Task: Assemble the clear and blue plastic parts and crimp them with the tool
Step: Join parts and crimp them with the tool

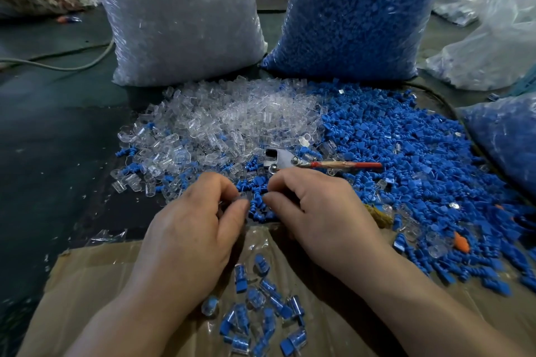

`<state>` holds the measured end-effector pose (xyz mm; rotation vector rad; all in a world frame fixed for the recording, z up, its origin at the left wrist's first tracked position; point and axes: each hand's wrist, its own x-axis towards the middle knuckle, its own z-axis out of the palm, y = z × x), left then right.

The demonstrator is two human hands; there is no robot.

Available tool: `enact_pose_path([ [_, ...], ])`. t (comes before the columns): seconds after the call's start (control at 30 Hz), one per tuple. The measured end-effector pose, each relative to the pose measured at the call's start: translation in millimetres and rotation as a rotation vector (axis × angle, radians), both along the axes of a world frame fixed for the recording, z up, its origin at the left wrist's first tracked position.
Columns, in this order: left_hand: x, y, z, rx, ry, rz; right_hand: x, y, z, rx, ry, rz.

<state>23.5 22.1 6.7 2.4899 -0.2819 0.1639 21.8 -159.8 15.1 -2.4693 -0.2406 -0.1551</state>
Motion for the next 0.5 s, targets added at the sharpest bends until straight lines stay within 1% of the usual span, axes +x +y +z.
enact_pose_path([
  [0.1,0,1,-2,-0.175,0.044,0.004,-2,-1,3,0.198,0.121,-0.054],
  [0.2,0,1,-8,-0.415,0.094,0.053,-2,-2,7,0.512,0.233,-0.088],
  [0.23,0,2,-9,-0.474,0.111,0.057,-2,-3,8,0.582,0.256,-0.094],
  [0.37,1,7,-13,-0.580,0.249,0.012,-4,-7,9,0.825,0.399,-0.077],
  [0.5,3,6,-18,-0.776,0.376,-0.032,-5,-8,10,1.039,0.547,-0.035],
])
